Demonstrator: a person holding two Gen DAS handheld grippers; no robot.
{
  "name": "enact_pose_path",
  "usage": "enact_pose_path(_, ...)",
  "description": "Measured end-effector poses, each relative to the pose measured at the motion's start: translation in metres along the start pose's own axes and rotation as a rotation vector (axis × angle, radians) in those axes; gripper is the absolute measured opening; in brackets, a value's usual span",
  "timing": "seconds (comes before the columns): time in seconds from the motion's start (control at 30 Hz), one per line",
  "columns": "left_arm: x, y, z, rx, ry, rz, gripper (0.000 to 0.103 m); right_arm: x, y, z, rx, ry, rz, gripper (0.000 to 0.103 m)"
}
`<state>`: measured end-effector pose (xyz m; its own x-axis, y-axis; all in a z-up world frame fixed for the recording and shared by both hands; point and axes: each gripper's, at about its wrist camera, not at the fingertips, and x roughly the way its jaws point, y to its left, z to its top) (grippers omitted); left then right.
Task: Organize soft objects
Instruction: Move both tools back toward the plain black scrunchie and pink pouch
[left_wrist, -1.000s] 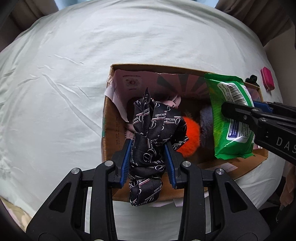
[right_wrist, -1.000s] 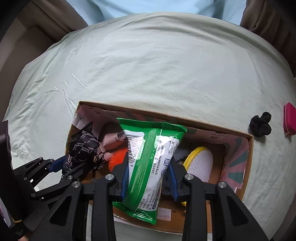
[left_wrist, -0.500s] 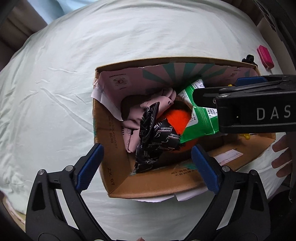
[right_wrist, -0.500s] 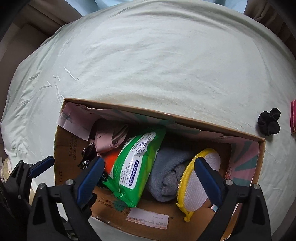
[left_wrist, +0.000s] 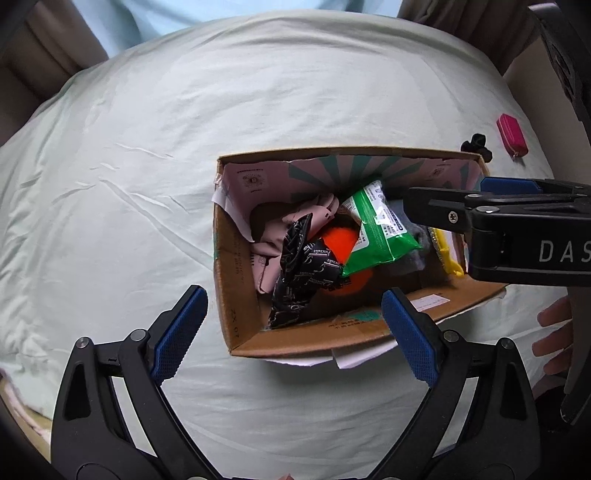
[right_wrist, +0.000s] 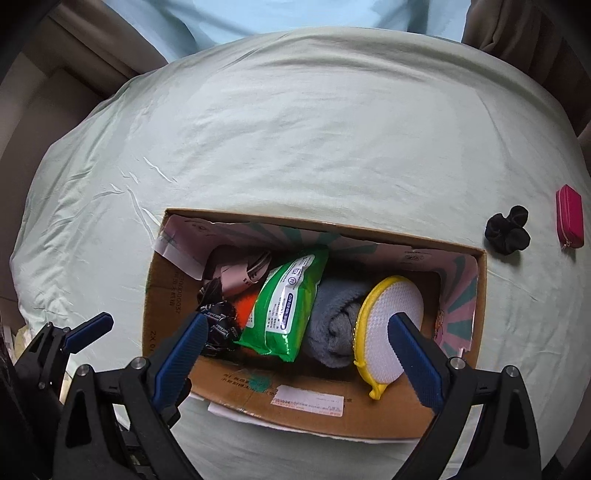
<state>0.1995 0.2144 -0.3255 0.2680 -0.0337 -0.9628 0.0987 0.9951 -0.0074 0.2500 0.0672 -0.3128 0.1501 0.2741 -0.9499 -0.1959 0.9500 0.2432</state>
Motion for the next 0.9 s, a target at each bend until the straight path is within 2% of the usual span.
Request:
enact_pose_path(0.27, -0.063, 0.004, -0.014, 0.000, -0.091, 0.010, 0.095, -0.068, 0.013, -0.024, 0.013, -0.107, -0.022, 0.097)
enact_pose_path(0.6, -0.155, 0.001, -0.029, -0.029, -0.251, -0.013, 0.095, -0.176, 0.021, -0.076, 0.020, -0.332, -0.111, 0.097)
enact_pose_path(0.9, -0.234, -0.014, -0.047, -0.044, -0.430, -0.004, 0.095, -0.258, -0.003, -0.126, 0.096, -0.546, -0.173, 0.097)
